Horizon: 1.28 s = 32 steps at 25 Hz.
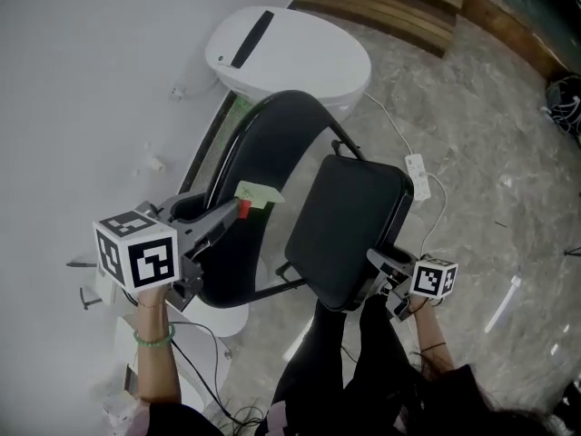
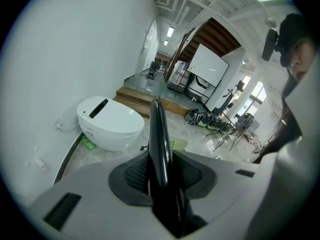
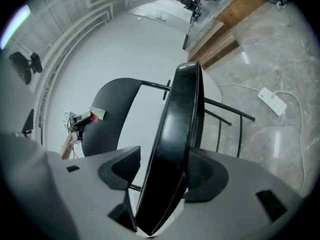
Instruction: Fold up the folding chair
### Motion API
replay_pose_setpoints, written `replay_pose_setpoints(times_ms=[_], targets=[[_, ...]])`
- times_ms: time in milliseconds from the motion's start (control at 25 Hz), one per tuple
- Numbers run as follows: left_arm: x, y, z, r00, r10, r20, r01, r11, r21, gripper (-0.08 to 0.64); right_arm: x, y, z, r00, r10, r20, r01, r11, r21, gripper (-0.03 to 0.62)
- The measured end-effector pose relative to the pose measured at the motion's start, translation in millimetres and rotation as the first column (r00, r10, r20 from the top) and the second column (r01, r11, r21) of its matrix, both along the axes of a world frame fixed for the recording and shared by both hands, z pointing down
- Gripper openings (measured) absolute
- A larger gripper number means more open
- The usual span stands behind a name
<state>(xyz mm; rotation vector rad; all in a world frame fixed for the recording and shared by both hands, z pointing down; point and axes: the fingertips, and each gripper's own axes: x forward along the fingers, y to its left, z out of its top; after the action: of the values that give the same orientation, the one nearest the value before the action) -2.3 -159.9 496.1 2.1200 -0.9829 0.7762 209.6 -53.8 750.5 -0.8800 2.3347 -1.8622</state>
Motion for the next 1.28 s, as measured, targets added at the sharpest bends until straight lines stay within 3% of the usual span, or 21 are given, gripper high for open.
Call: replay_pose_setpoints(times_ms=[120, 320, 480, 600, 720, 880, 1040, 1280], targets=[[20.7, 9.5, -20.6, 1.000, 0.017, -0.005, -0.017, 1.000, -0.010, 0.110, -32.5, -11.3, -36.7, 0.999, 0.013, 0.048, -0.013, 1.000, 0.010, 0.279], [40.1, 27.1, -47.4, 0.994, 0.041, -0.102, -0.046, 0.998, -0.045, 0.104, -97.4, -31.6, -79.8, 0.998, -0.012, 0.059, 0.013, 1.000, -0.017, 0.279], [42.5, 38.8, -52.4, 0.996, 0.087, 0.019, -0.087, 0.996, -0.008, 0.103, -126.1, -39.3, -94.9, 0.999, 0.019, 0.046, -0.017, 0.999, -0.049, 0.279], [34.6, 37.6, -55.8, 0.994, 0.105, 0.017, -0.104, 0.994, -0.015, 0.101, -148.7, -51.5, -96.2, 0.999, 0.042, 0.007, -0.042, 0.997, -0.063, 0.243], [22.8, 32.4, -58.3, 0.995, 0.093, 0.037, -0.093, 0.996, -0.008, 0.101, -169.8, -69.2, -91.6, 0.997, 0.067, -0.039, -0.070, 0.995, -0.077, 0.127], [-2.0, 21.7, -59.2, 0.997, 0.061, 0.057, -0.061, 0.998, -0.004, 0.100, -198.6, -86.6, -91.7, 0.997, 0.045, -0.070, -0.050, 0.996, -0.077, 0.123], [-23.6, 10.0, -61.8, 0.999, 0.046, -0.006, -0.046, 0.999, -0.021, 0.098, -217.2, -97.0, -92.3, 0.996, 0.012, -0.088, -0.019, 0.996, -0.082, 0.121], [-48.1, -6.1, -60.5, 0.997, 0.049, -0.060, -0.051, 0.998, -0.043, 0.098, -236.4, -109.7, -95.4, 0.995, -0.095, -0.031, 0.091, 0.991, -0.102, 0.112]])
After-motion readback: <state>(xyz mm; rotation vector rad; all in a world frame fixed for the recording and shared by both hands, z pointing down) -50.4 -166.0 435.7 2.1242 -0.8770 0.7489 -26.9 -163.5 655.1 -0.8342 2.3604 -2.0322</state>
